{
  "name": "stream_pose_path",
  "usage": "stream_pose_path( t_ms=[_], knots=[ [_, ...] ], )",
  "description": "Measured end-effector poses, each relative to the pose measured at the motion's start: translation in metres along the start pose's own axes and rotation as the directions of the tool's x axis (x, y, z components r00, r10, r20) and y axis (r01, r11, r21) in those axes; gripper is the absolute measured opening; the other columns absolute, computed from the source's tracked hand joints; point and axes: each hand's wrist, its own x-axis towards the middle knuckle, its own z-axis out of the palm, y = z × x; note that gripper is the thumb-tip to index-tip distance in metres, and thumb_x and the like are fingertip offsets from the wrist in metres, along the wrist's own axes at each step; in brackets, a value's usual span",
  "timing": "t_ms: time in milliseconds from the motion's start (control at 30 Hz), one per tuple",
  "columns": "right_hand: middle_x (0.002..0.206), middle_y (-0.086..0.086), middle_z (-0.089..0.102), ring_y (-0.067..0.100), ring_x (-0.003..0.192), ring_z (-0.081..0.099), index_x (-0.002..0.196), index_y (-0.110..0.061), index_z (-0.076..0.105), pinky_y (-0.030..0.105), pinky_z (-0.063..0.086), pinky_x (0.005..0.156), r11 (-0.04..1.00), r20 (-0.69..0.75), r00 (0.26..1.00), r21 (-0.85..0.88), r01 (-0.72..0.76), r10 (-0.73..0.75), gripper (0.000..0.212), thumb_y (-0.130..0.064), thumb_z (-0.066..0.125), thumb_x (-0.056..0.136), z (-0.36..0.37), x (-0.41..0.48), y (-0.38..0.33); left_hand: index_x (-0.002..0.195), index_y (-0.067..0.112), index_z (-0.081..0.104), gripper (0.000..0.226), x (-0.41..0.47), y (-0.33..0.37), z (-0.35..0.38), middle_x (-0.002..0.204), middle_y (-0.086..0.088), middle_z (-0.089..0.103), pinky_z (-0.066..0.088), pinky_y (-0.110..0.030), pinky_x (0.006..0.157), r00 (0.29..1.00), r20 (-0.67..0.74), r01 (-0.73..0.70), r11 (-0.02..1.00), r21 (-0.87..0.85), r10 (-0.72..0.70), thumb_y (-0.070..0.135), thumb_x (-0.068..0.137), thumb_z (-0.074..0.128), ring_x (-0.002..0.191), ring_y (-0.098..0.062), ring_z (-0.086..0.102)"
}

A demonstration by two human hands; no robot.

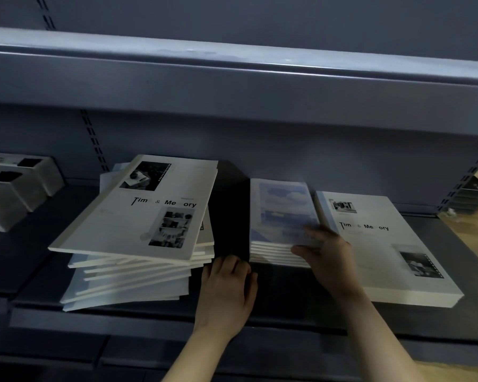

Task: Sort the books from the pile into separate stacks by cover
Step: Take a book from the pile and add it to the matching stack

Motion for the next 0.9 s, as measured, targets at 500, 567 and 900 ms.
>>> stream_pose_path(
  t_ms=[500,567,900],
  knots=[
    [0.129,0.010,0.040,0.034,0.118,0.048,0.123,-0.019,0.054,0.039,0.045,0.091,1.000,-0.190,0.982,-0.022,-0.001,-0.003,0.054,-0.007,0.074,0.074,0.012,-0.051,0.000,0.106,0.014,0.064,0.022,-0.009,0.027,-0.062,0.104,0.000,0.062,0.050,-0.027,0.078,0.962,-0.093,-0.269,0.853,-0.448,0.255,0.011,0.088,0.053,0.093,-0.014,0.061],
    [0.122,0.010,0.043,0.033,0.113,0.050,0.116,-0.015,0.057,0.033,0.040,0.088,1.000,-0.208,0.978,0.001,-0.005,0.005,0.049,-0.002,0.074,0.072,0.014,-0.061,0.002,0.102,0.008,0.067,0.020,-0.005,0.034,-0.080,0.100,-0.004,0.065,0.050,-0.028,0.080,0.933,-0.207,-0.355,0.840,-0.410,0.293,0.006,0.086,0.056,0.093,-0.018,0.061],
    [0.099,0.005,0.061,0.031,0.094,0.055,0.093,-0.018,0.068,0.037,0.042,0.082,0.985,-0.081,0.992,-0.150,0.085,-0.098,0.018,-0.012,0.068,0.075,0.035,-0.084,0.009,0.122,0.014,0.057,0.041,0.026,-0.047,-0.173,0.114,-0.017,0.061,0.047,-0.048,0.082,0.918,-0.132,0.388,0.916,0.099,-0.374,0.038,0.089,0.052,0.105,-0.039,0.053]
  ],
)
